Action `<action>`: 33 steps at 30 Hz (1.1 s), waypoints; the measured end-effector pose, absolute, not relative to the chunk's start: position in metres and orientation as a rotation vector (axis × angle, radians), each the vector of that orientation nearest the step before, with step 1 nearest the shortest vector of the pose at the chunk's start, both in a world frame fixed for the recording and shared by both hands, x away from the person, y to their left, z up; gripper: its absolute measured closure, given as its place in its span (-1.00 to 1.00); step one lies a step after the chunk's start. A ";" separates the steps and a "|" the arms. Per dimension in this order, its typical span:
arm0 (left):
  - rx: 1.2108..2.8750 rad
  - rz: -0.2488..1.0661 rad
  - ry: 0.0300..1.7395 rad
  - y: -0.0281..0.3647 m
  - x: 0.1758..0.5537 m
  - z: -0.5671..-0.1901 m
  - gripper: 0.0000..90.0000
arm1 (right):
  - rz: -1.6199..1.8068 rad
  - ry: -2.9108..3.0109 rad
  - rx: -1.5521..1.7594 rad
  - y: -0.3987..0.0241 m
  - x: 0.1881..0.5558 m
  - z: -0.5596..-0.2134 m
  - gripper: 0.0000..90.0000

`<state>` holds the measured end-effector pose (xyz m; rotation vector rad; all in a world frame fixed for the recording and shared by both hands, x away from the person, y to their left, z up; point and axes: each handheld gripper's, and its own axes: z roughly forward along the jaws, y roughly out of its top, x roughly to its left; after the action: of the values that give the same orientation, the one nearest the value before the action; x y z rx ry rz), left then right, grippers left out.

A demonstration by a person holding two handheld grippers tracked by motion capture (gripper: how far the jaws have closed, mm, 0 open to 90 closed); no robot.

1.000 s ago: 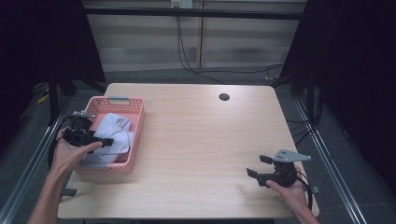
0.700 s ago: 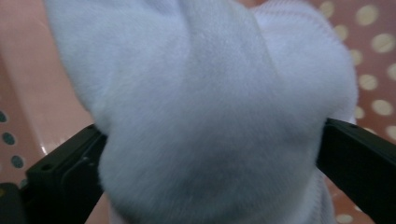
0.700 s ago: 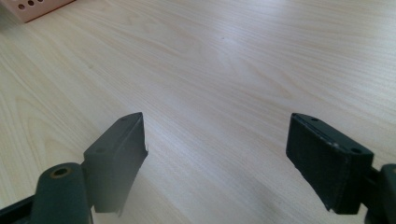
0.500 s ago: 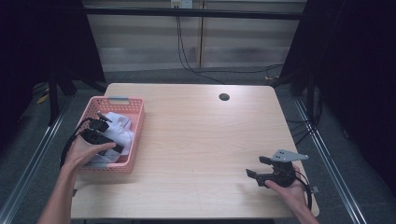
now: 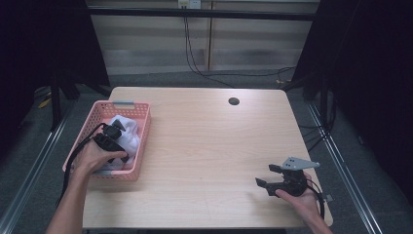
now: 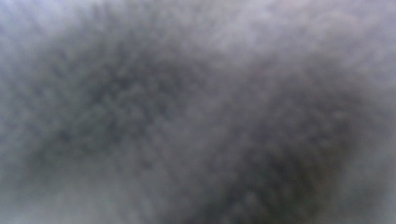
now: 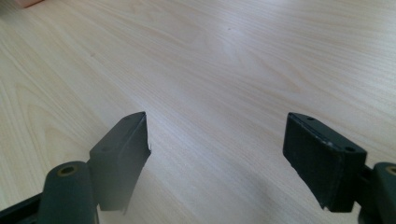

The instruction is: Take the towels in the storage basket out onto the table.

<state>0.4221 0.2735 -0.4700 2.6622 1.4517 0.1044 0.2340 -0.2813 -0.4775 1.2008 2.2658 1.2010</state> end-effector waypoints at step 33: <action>2.212 0.185 1.401 0.317 0.404 -0.429 -0.01 | 1.220 2.237 1.246 -0.287 0.234 -0.477 -0.50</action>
<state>0.4036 0.3174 -0.4287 2.2119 1.4015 0.1846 0.2344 -0.2868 -0.4767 1.2458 2.2368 1.2200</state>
